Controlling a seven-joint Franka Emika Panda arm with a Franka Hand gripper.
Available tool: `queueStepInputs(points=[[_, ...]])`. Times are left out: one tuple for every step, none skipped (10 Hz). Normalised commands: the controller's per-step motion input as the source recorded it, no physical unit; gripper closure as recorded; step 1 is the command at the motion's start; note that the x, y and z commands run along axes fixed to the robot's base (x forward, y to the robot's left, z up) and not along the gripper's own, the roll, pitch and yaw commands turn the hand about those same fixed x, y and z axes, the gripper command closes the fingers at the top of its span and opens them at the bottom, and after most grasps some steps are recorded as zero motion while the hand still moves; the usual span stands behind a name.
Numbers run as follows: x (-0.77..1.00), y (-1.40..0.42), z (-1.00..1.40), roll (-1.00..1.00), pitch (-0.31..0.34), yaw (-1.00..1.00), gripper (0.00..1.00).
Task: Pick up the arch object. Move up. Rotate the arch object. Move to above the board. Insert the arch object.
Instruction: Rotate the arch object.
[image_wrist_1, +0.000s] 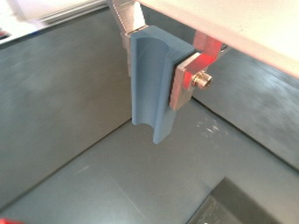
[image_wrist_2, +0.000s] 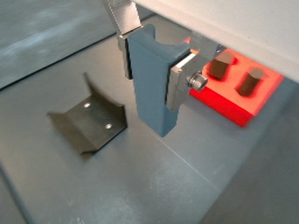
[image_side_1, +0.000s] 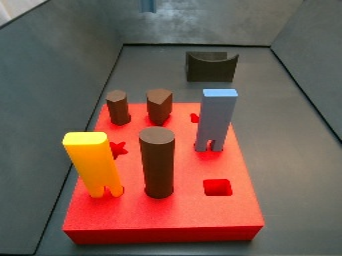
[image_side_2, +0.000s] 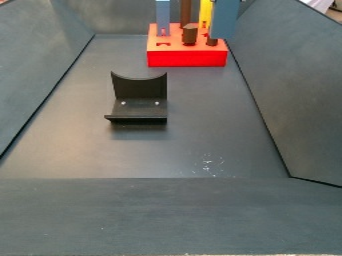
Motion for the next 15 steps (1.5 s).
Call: queueStepInputs(points=[[0.01, 0.01, 0.01, -0.06, 0.023, -0.77, 1.0], [0.01, 0.01, 0.01, -0.06, 0.023, -0.53, 1.0], [0.01, 0.01, 0.01, -0.06, 0.022, -0.39, 1.0], [0.06, -0.07, 0.0, -0.01, 0.003, -1.0, 1.0], [0.06, -0.06, 0.0, -0.01, 0.003, -1.0, 1.0], [0.05, -0.03, 0.0, -0.01, 0.003, -1.0, 1.0], [0.05, -0.02, -0.01, -0.01, 0.003, -1.0, 1.0], [0.04, -0.01, -0.01, -0.01, 0.004, -1.0, 1.0], [0.04, 0.0, -0.01, -0.01, 0.004, -1.0, 1.0], [0.04, 0.0, -0.01, -0.01, 0.005, -1.0, 1.0], [0.04, 0.0, -0.01, -0.01, 0.005, -1.0, 1.0], [0.03, 0.0, -0.01, -0.01, 0.005, -1.0, 1.0], [0.03, 0.0, -0.01, -0.01, 0.006, -1.0, 1.0], [0.03, 0.01, -0.01, -0.01, 0.006, -1.0, 1.0], [0.03, 0.01, -0.01, -0.01, 0.006, -1.0, 1.0]])
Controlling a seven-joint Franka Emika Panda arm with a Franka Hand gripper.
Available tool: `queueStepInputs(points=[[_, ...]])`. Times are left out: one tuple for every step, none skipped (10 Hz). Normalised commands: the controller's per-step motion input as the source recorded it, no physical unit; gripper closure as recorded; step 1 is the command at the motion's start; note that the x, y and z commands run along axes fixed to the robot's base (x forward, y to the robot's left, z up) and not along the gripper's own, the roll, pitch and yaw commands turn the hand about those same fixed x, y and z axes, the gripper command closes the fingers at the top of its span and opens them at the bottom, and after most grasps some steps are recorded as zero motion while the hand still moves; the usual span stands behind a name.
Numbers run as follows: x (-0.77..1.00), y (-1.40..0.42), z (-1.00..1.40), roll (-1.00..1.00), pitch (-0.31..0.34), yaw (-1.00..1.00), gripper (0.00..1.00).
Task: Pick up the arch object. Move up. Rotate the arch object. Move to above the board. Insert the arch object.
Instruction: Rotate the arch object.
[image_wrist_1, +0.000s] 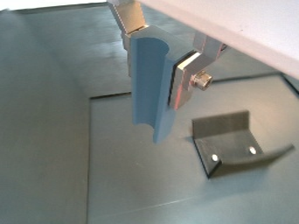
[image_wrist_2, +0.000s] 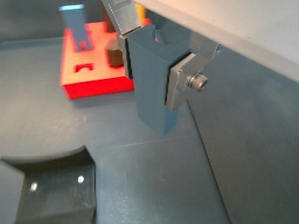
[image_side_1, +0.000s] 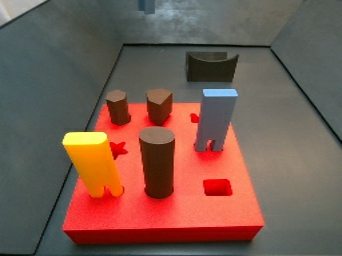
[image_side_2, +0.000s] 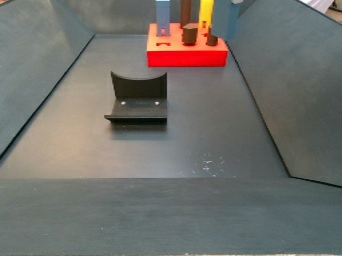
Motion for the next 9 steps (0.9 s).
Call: queueStepInputs(points=[[0.03, 0.01, -0.01, -0.01, 0.007, -1.0, 1.0], [0.03, 0.01, -0.01, -0.01, 0.007, -1.0, 1.0], [0.03, 0.01, -0.01, -0.01, 0.008, -1.0, 1.0], [0.03, 0.01, -0.01, -0.01, 0.008, -1.0, 1.0], [0.03, 0.01, -0.01, -0.02, 0.009, -1.0, 1.0], [0.03, 0.01, -0.01, -0.02, 0.009, -1.0, 1.0], [0.03, 0.01, -0.01, -0.02, 0.01, -1.0, 1.0], [0.03, 0.01, -0.01, -0.02, 0.011, -1.0, 1.0], [0.0, 0.0, 0.0, -0.01, 0.005, -1.0, 1.0]])
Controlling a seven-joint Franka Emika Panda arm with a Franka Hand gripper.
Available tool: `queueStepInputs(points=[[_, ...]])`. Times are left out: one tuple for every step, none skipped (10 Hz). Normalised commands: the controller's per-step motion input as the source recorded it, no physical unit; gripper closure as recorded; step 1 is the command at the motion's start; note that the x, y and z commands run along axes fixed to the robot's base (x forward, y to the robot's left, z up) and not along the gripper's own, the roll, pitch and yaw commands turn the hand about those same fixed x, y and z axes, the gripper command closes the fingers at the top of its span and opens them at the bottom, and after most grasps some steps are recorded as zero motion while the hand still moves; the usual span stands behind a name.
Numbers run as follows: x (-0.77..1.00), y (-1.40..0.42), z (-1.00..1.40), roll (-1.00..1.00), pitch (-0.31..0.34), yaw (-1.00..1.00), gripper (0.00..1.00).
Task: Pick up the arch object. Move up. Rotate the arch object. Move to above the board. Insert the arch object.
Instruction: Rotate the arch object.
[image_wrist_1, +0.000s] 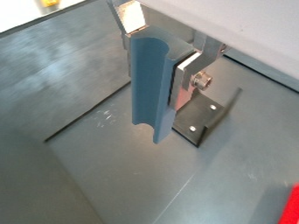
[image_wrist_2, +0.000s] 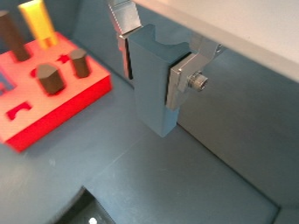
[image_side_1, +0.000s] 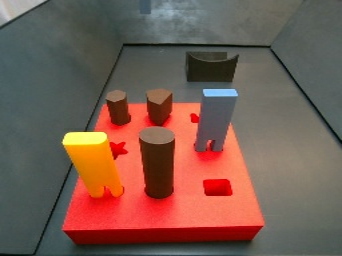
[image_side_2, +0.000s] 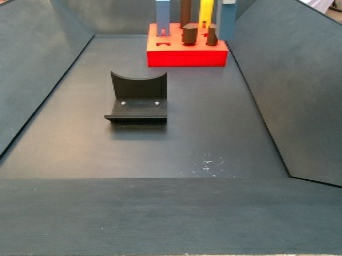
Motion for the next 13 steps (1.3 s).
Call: queueStepInputs(points=[[0.0, 0.0, 0.0, -0.01, 0.006, -1.0, 1.0], [0.0, 0.0, 0.0, -0.01, 0.006, -1.0, 1.0], [0.0, 0.0, 0.0, -0.01, 0.006, -1.0, 1.0], [0.0, 0.0, 0.0, -0.01, 0.006, -1.0, 1.0], [0.0, 0.0, 0.0, -0.01, 0.007, -1.0, 1.0], [0.0, 0.0, 0.0, -0.01, 0.007, -1.0, 1.0], [0.0, 0.0, 0.0, -0.01, 0.008, -1.0, 1.0], [0.0, 0.0, 0.0, -0.01, 0.008, -1.0, 1.0], [0.0, 0.0, 0.0, -0.02, 0.008, -1.0, 1.0], [0.0, 0.0, 0.0, -0.02, 0.009, -1.0, 1.0], [0.0, 0.01, 0.0, -0.02, 0.01, -1.0, 1.0], [0.0, 0.01, 0.0, -0.02, 0.011, -1.0, 1.0], [0.0, 0.01, 0.0, -0.02, 0.011, -1.0, 1.0]])
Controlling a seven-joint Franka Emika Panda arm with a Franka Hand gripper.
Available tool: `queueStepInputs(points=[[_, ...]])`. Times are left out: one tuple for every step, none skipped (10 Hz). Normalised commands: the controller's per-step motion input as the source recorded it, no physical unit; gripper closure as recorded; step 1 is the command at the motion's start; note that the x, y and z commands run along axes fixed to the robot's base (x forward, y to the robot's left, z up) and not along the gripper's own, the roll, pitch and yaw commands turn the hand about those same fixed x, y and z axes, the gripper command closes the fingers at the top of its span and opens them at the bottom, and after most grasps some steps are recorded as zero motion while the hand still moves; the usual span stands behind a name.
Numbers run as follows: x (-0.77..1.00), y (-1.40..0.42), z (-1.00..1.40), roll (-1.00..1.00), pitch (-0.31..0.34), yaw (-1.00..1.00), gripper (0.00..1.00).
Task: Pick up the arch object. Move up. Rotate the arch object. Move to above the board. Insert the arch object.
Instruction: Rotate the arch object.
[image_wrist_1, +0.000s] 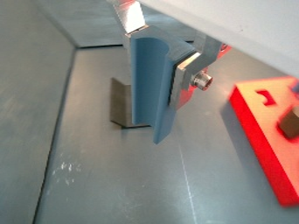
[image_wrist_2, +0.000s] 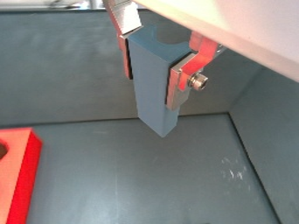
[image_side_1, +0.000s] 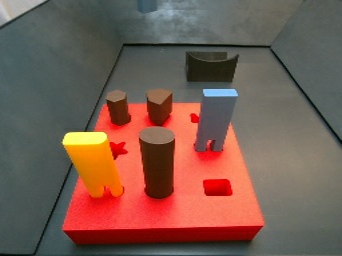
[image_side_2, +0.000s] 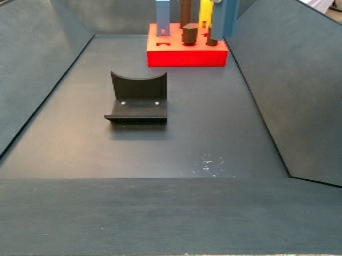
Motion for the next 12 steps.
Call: queueStepInputs(points=[[0.0, 0.01, 0.0, -0.02, 0.013, -1.0, 1.0], [0.0, 0.01, 0.0, -0.03, 0.014, -1.0, 1.0], [0.0, 0.01, 0.0, -0.03, 0.016, -1.0, 1.0], [0.0, 0.01, 0.0, -0.03, 0.018, -1.0, 1.0], [0.0, 0.01, 0.0, -0.04, 0.021, -1.0, 1.0], [0.0, 0.01, 0.0, -0.05, 0.027, -1.0, 1.0], [0.0, 0.01, 0.0, -0.06, 0.033, -0.99, 1.0], [0.0, 0.01, 0.0, -0.06, 0.033, -0.74, 1.0], [0.0, 0.01, 0.01, -0.06, 0.032, -0.5, 1.0], [0.0, 0.01, 0.01, -0.06, 0.032, -0.29, 1.0], [0.01, 0.01, 0.01, -0.06, 0.031, -0.22, 1.0], [0.0, 0.0, -1.0, -0.06, 0.031, -0.14, 1.0]])
